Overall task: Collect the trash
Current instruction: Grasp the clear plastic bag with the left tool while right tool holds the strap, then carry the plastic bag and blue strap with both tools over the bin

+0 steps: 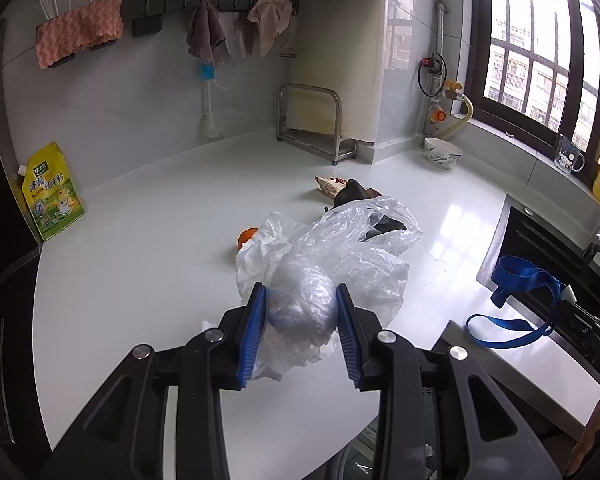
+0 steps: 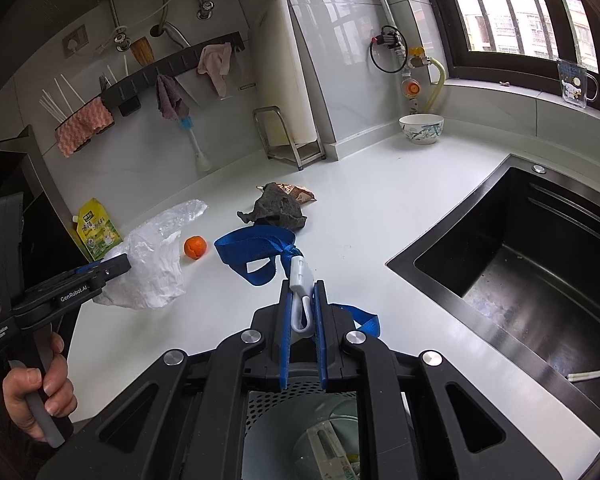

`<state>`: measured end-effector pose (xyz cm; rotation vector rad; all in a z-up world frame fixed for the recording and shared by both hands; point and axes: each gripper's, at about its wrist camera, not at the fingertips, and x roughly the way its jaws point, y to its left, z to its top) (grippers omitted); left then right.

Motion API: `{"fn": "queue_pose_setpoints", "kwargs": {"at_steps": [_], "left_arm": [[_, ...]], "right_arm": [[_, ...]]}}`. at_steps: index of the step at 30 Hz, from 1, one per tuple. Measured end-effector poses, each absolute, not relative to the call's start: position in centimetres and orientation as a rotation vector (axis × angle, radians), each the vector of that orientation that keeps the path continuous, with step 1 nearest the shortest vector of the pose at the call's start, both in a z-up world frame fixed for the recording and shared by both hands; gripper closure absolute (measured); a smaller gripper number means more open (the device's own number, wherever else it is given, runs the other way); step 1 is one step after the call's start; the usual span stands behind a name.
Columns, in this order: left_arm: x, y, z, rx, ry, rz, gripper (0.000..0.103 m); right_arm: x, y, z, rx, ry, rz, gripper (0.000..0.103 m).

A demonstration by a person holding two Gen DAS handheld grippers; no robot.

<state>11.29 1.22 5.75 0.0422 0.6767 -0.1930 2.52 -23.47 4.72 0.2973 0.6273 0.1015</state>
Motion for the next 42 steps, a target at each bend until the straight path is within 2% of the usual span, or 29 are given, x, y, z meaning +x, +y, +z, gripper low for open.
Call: {"fn": "queue_pose_setpoints", "kwargs": {"at_steps": [5,14,22,31,32,33,34,42], "left_arm": [[11.7,1.1,5.3,0.051,0.684,-0.214,0.068],[13.5,1.4,1.4,0.056,0.759,-0.214,0.067],[13.9,1.9,0.4,0.079,0.77,-0.184,0.054],[14.3,1.7,-1.3,0.123,0.815,-0.166,0.053],[14.4,1.6,-1.6,0.129,0.822,-0.162,0.058],[14.4,1.6,-1.7,0.127,0.828,-0.164,0.073],[14.5,1.6,-1.7,0.119,0.834,-0.174,0.08],[14.0,2.5,1.3,0.066,0.758,-0.187,0.081]], "right_arm": [[2.4,-23.5,4.7,0.3,0.628,0.1,0.093],[2.2,-23.6,4.4,0.311,0.632,0.097,0.093],[2.4,-23.8,4.2,0.317,0.637,0.094,0.093],[2.6,-23.7,4.0,0.316,0.645,0.096,0.093],[2.6,-23.7,4.0,0.316,0.644,0.096,0.093],[2.6,-23.7,4.0,0.316,0.645,0.096,0.093],[2.6,-23.7,4.0,0.315,0.645,0.096,0.093],[2.6,-23.8,3.8,0.318,0.644,0.093,0.093]]}}
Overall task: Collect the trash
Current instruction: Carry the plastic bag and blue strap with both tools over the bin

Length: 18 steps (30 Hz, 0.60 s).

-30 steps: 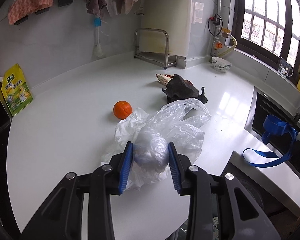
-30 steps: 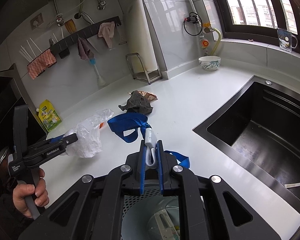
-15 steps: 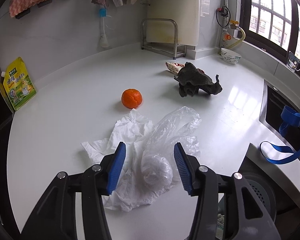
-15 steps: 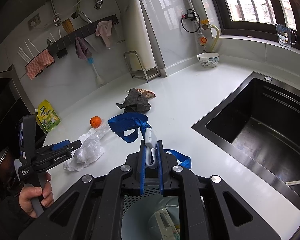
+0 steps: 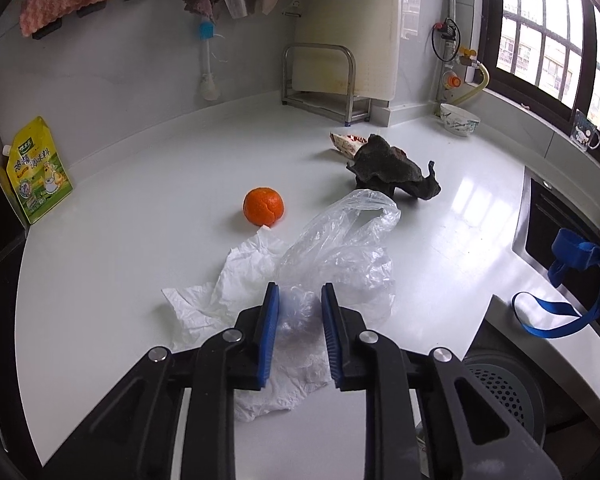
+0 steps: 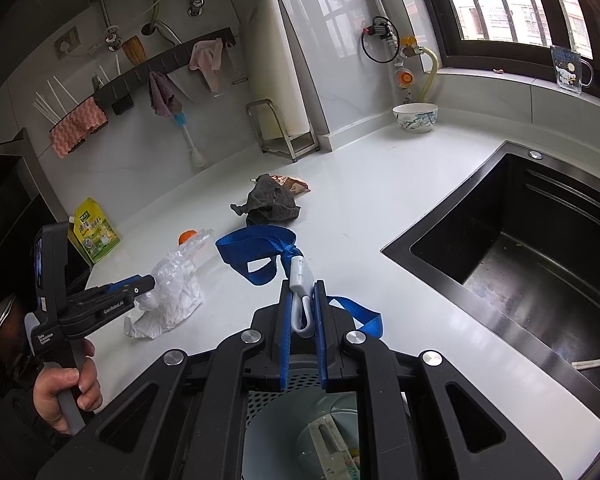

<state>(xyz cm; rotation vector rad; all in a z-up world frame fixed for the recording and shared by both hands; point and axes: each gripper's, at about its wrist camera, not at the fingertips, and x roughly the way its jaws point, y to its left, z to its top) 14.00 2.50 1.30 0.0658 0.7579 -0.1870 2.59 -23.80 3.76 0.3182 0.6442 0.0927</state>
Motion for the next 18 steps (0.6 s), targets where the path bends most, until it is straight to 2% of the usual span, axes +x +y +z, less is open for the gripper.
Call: {"fn": "queue_pose_setpoints", "kwargs": {"at_steps": [9,18], "left_arm": [[11.2,3.4,5.0,0.061,0.675,-0.15,0.081],[5.3,2.2,5.3,0.102,0.663,-0.187,0.081]], "right_arm": [[2.0,-23.8,3.9,0.323,0.638,0.093,0.093],[-0.4,-23.2,4.8,0.31,0.631,0.099,0.093]]}}
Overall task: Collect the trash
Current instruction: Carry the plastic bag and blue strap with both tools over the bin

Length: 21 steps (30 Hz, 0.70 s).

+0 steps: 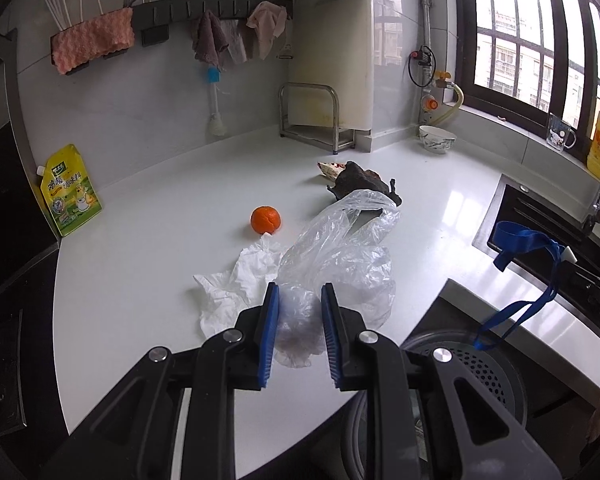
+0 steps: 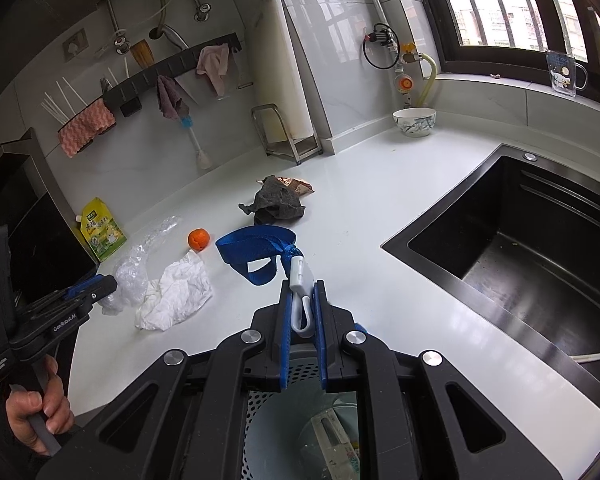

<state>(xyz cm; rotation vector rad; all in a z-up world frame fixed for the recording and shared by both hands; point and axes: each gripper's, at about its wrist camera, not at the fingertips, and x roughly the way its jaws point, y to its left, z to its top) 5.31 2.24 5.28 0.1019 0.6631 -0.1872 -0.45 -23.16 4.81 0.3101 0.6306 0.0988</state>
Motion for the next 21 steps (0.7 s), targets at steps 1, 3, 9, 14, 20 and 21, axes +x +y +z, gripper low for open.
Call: {"fn": "queue_pose_setpoints", "kwargs": {"at_steps": [1,3,9,14,20,21], "left_arm": [[4.7,2.1,5.3,0.099,0.664,-0.196,0.081],[3.5,1.8,5.2,0.096,0.667,-0.214,0.081],[0.4,0.2,4.2,0.095,0.695,-0.266,0.081],[-1.9,-1.2,2.8,0.119,0.719,-0.297,0.081],[-3.5,-2.5,0.9,0.147,0.748,-0.3,0.081],[-3.7,-2.6,0.6,0.15,0.755,-0.298,0.081]], "right_arm": [[-0.8,-23.0,4.9,0.306,0.631,0.101,0.093],[-1.7,-22.6,5.0,0.299,0.632,0.106,0.093],[-4.3,-21.9,4.2,0.299,0.657,0.108,0.093],[-6.0,-21.8,2.6,0.299,0.701,0.095,0.093],[-7.1,-21.5,0.5,0.293,0.755,0.083,0.093],[-7.3,-21.4,0.2,0.294,0.761,0.082,0.093]]}}
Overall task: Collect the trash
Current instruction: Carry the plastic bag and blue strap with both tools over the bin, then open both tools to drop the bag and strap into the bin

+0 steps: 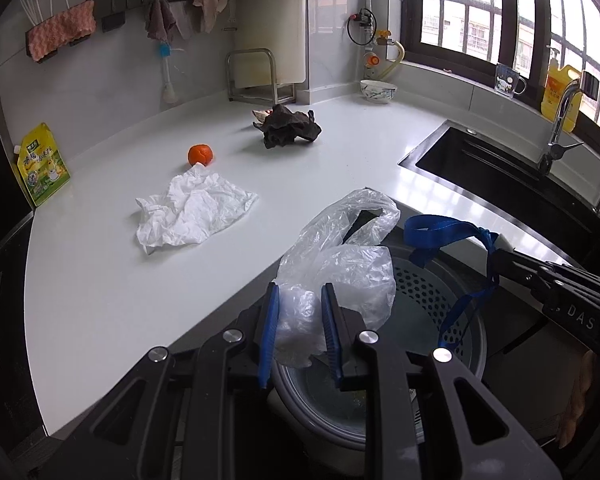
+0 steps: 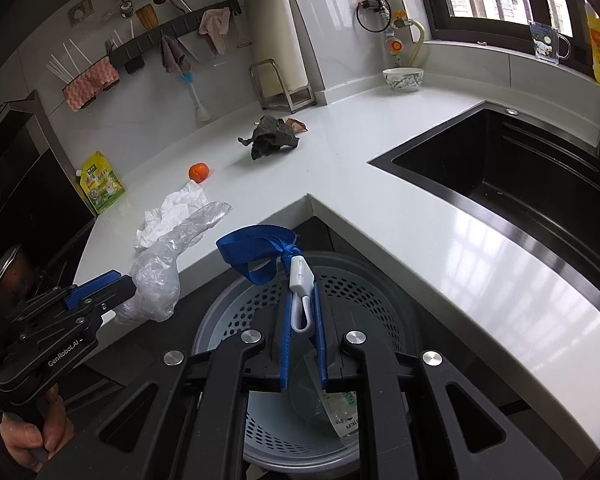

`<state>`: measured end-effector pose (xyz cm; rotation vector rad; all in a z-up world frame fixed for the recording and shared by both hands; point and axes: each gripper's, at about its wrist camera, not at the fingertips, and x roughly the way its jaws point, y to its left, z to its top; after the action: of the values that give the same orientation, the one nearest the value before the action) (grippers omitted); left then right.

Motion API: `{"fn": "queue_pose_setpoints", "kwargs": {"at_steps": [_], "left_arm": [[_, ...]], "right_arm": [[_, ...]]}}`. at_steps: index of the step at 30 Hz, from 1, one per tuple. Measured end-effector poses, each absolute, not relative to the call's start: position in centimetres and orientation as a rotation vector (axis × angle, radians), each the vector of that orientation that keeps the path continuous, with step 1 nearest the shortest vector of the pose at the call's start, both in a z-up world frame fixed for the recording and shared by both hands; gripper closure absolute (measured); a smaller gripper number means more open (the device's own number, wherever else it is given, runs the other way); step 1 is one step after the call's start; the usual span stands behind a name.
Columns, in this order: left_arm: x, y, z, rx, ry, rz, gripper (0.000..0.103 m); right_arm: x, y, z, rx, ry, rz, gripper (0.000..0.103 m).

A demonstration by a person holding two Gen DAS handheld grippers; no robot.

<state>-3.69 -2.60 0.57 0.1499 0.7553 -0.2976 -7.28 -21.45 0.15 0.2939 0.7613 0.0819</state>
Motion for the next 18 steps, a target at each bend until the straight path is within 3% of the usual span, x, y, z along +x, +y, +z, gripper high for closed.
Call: {"fn": "queue_pose_setpoints", "kwargs": {"at_steps": [18], "left_arm": [[-3.0,-4.2,-7.0,0.157,0.947,-0.282,0.081]], "right_arm": [[-7.1,-20.4,-7.7,0.292,0.916,0.074,0.093]]}}
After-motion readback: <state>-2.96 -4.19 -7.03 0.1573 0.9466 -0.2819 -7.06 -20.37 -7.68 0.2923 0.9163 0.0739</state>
